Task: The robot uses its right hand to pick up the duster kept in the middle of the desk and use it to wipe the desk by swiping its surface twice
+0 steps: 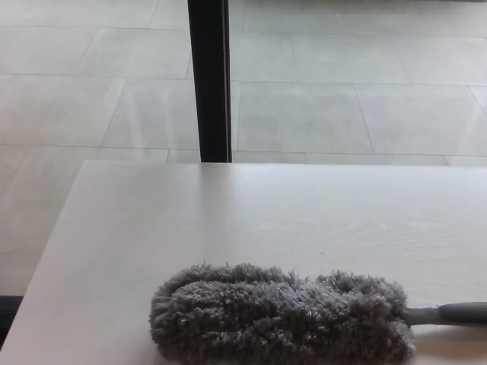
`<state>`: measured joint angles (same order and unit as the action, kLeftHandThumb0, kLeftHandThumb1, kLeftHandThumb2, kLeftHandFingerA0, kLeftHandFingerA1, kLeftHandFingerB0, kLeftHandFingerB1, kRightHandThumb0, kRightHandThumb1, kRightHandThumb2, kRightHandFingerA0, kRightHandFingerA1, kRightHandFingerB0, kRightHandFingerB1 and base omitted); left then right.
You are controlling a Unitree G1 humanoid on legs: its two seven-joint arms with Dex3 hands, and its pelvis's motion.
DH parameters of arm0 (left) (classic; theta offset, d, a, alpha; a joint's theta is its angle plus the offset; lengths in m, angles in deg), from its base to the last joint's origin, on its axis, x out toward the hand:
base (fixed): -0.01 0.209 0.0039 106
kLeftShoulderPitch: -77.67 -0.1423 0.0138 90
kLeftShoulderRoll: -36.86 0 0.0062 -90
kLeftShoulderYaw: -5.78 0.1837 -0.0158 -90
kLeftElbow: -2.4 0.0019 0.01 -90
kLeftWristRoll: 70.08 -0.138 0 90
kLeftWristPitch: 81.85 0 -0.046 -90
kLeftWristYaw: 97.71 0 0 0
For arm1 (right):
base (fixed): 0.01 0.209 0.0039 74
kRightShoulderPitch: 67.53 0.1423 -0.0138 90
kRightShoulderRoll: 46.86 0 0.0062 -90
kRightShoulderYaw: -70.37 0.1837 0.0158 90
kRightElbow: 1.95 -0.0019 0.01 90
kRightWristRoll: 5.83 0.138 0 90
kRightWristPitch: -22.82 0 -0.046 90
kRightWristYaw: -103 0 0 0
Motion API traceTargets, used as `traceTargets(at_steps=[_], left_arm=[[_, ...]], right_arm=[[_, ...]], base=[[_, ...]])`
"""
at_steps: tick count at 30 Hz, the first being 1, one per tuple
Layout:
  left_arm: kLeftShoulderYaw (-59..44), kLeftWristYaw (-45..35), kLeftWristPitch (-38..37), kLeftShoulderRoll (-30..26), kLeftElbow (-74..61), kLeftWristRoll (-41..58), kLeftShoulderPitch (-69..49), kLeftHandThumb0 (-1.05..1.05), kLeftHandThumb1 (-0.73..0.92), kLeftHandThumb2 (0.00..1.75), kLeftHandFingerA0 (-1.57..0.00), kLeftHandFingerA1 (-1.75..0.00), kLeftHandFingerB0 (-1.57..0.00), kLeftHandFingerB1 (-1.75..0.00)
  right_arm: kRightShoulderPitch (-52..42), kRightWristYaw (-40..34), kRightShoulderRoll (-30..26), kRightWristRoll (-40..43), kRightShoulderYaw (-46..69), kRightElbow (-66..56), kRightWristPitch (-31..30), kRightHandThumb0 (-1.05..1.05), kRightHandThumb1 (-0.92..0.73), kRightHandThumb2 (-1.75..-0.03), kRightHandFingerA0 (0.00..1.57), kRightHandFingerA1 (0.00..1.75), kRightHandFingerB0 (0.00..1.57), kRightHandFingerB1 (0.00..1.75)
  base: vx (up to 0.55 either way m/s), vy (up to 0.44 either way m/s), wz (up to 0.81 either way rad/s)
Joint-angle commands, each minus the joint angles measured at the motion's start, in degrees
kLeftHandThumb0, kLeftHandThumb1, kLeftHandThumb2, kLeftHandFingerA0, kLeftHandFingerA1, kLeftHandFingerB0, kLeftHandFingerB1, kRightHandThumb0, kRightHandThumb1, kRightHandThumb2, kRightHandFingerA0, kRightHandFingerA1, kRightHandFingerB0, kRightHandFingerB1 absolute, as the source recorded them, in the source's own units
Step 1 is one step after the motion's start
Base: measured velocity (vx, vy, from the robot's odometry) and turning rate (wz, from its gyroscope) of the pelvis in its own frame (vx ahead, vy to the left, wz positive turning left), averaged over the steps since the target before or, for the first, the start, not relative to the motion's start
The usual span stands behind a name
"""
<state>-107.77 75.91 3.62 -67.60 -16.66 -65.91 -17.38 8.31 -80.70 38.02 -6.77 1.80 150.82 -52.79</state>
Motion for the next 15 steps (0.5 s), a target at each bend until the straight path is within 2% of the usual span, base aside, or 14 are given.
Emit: traceTargets(at_steps=[1, 2, 3, 4, 5, 6, 7, 8, 9, 10, 11, 12, 14, 15], left_arm=[[-1.85, -1.3, 1.61, -2.5, 2.34, 2.55, 1.69, -0.54, 0.6, 0.58, -0.71, -0.63, -0.67, -0.52], [-1.83, -1.58, 1.41, -2.46, 2.39, 2.58, 1.64, -0.54, 0.6, 0.58, -0.69, -0.59, -0.68, -0.53], [-1.64, -1.6, 1.08, -2.44, 2.67, 2.38, 1.59, -0.55, 0.61, 0.59, -0.69, -0.57, -0.64, -0.49], [-1.28, -1.47, 0.74, -2.36, 3.02, 1.98, 1.58, -0.55, 0.61, 0.59, -0.69, -0.57, -0.64, -0.49], [-1.26, -1.55, 0.7, -2.36, 3.05, 2.02, 1.56, -0.56, 0.61, 0.59, -0.68, -0.56, -0.63, -0.49], [-1.28, -1.69, 0.66, -2.4, 3.07, 2.07, 1.53, -0.56, 0.61, 0.59, -0.68, -0.56, -0.63, -0.49], [-1.96, -2.68, 0.81, -2.48, 2.84, 2.93, 1.49, -0.54, 0.62, 0.58, -0.66, -0.56, -0.6, -0.48], [-1.33, -1.97, 0.87, -2.56, 2.82, 2.24, 1.61, -0.56, 0.62, 0.58, -0.72, -0.6, -0.61, -0.47], [-1.21, -1.83, 0.87, -2.44, 2.86, 2.13, 1.75, -0.56, 0.62, 0.58, -0.72, -0.6, -0.61, -0.47], [-1.22, -1.9, 0.88, -2.4, 2.88, 2.15, 1.77, -0.56, 0.61, 0.59, -0.71, -0.58, -0.61, -0.48], [-0.79, -1.39, 0.87, -2.42, 2.91, 1.68, 1.85, -0.57, 0.61, 0.59, -0.73, -0.57, -0.66, -0.48], [-0.55, -1.09, 0.68, -2.39, 3.09, 1.37, 1.92, -0.56, 0.62, 0.59, -0.73, -0.57, -0.66, -0.5], [-0.67, -1.87, 0.52, -2.39, 3.34, 1.56, 2.23, -0.55, 0.63, 0.58, -0.67, -0.56, -0.59, -0.48], [-0.57, -2.07, 0.48, -2.45, 3.42, 1.47, 2.29, -0.55, 0.63, 0.58, -0.67, -0.56, -0.59, -0.48]], right_arm=[[6.02, 1.82, -4.11, 17.89, 16.08, -1.75, -6.15, -0.73, -0.71, -0.61, 0.43, 0.76, 0.08, 0.48], [6.86, 1.9, -4.68, 20.84, 18.85, -6.45, -9.4, -0.78, -0.59, -0.93, 0.37, 0.78, 0.05, 0.49], [7.47, 1.18, -5.38, 21.03, 19.65, -10.62, -11.37, -0.77, -0.57, -0.98, 0.68, 1.07, 0.0, 0.47], [8.22, 0.25, -6.34, 20.74, 20.13, -14.77, -13.18, -0.77, -0.57, -0.98, 0.68, 1.07, 0.0, 0.47], [8.7, 0.34, -6.38, 20.64, 20.73, -15.98, -13.45, -0.77, -0.7, -0.66, 0.78, 1.54, 0.03, 0.53], [9.47, 0.45, -6.58, 20.74, 21.28, -17.35, -13.45, -0.77, -0.7, -0.66, 0.78, 1.54, 0.03, 0.53], [12.26, 0.17, -7.05, 22.04, 22.06, -23.47, -14.56, -0.78, -0.58, -0.89, 0.87, 1.24, 0.06, 0.55], [13.78, 0.11, -7.6, 21.46, 21.58, -25.43, -14.83, -0.74, -0.7, -0.61, 0.78, 1.36, 0.07, 0.5], [14.01, 0.18, -7.54, 21.08, 22.03, -26.2, -15.52, -0.74, -0.7, -0.61, 0.78, 1.36, 0.07, 0.5], [15.49, 0.23, -7.84, 20.91, 21.79, -28.04, -16.36, -0.76, -0.58, -0.91, 0.93, 1.21, 0.05, 0.51], [17.65, 0.35, -7.73, 20.92, 21.45, -30.63, -16.06, -0.73, -0.55, -0.85, 0.73, 1.14, 0.09, 0.51], [19.61, 0.71, -7.8, 19.98, 20.34, -32.6, -14.69, -0.73, -0.56, -0.88, 0.61, 0.87, 0.1, 0.48], [25.78, 1.55, -8.6, 15.08, 15.47, -34.48, -10.42, -0.73, -0.57, -0.88, 0.28, 0.58, 0.12, 0.44], [26.85, 1.9, -8.35, 14.51, 14.6, -35.75, -10.07, -0.73, -0.57, -0.88, 0.28, 0.58, 0.12, 0.44]], base=[[0.0, 0.0, 0.0], [0.0, 0.0, 0.0], [0.0, 0.0, 0.0], [0.0, 0.0, 0.0], [0.0, 0.0, 0.0], [0.0, 0.0, 0.0], [0.0, 0.0, 0.0], [0.0, 0.0, 0.0], [0.0, 0.0, 0.0], [0.0, 0.0, 0.0], [0.0, 0.0, 0.0], [0.0, 0.0, 0.0], [0.0, 0.0, 0.0], [0.0, 0.0, 0.0]])
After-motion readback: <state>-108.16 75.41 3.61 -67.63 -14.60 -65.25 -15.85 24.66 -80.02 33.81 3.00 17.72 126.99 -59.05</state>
